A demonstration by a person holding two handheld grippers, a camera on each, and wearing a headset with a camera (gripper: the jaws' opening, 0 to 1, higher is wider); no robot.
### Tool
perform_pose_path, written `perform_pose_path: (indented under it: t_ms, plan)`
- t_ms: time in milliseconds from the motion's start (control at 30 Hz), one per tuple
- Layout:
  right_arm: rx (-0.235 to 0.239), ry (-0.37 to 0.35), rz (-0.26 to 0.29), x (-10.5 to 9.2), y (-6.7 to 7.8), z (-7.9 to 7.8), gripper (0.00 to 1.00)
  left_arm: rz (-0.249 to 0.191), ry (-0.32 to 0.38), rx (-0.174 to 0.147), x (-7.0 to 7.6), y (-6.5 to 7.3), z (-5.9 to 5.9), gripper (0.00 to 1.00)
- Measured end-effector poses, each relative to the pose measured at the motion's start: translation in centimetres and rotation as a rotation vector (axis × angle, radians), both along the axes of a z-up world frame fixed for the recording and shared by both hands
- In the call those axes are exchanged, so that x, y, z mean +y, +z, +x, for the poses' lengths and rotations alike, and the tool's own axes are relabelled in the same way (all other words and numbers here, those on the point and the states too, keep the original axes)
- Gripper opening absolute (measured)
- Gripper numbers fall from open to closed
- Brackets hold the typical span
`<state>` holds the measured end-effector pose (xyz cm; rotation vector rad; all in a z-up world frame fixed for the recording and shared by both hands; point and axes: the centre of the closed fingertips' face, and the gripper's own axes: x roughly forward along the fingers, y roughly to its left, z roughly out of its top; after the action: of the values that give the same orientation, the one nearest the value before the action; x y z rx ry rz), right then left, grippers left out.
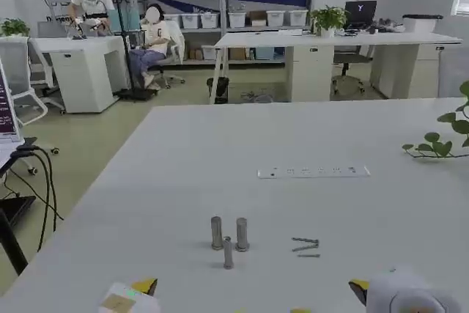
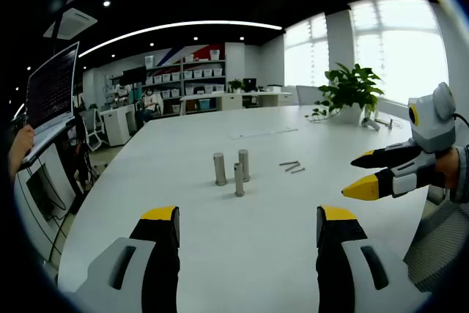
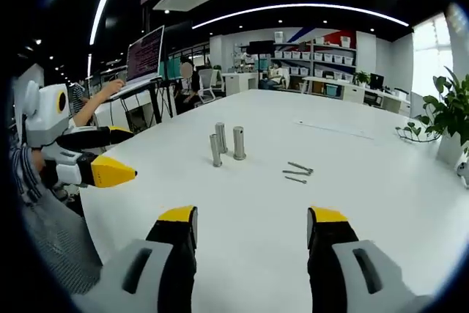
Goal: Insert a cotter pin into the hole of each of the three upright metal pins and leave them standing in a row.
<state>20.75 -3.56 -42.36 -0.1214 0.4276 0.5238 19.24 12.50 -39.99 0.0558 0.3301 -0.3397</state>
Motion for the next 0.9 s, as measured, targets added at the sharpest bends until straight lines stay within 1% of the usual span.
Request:
perform_pose_path:
  t_ms: [167, 267, 367, 467, 800, 900]
  plan:
    - [0.003, 0.0, 0.0, -0.03, -0.1, 0.04, 0.68, 0.0, -0.013, 0.0, -0.36, -0.01, -0.02, 0.84]
    - [0.007, -0.001, -0.002, -0.07, -0.2, 0.01, 0.68, 0.016, -0.027, -0.001, -0.67, -0.1, -0.1, 0.86]
    - [0.01, -0.004, 0.003, -0.07, -0.22, 0.02, 0.67, 0.02, -0.032, -0.002, -0.76, -0.07, -0.15, 0.86]
    - [0.009, -0.006, -0.002, -0.15, -0.24, 0.0, 0.67, 0.021, -0.029, -0.001, -0.65, -0.11, -0.14, 0.86]
    - [0.027, -0.02, 0.014, -0.29, -0.36, 0.05, 0.65, 0.015, -0.021, 0.004, -0.37, -0.12, -0.1, 0.85]
    - [0.028, -0.02, 0.01, -0.32, -0.41, 0.02, 0.64, 0.013, -0.023, 0.007, -0.42, -0.15, -0.13, 0.84]
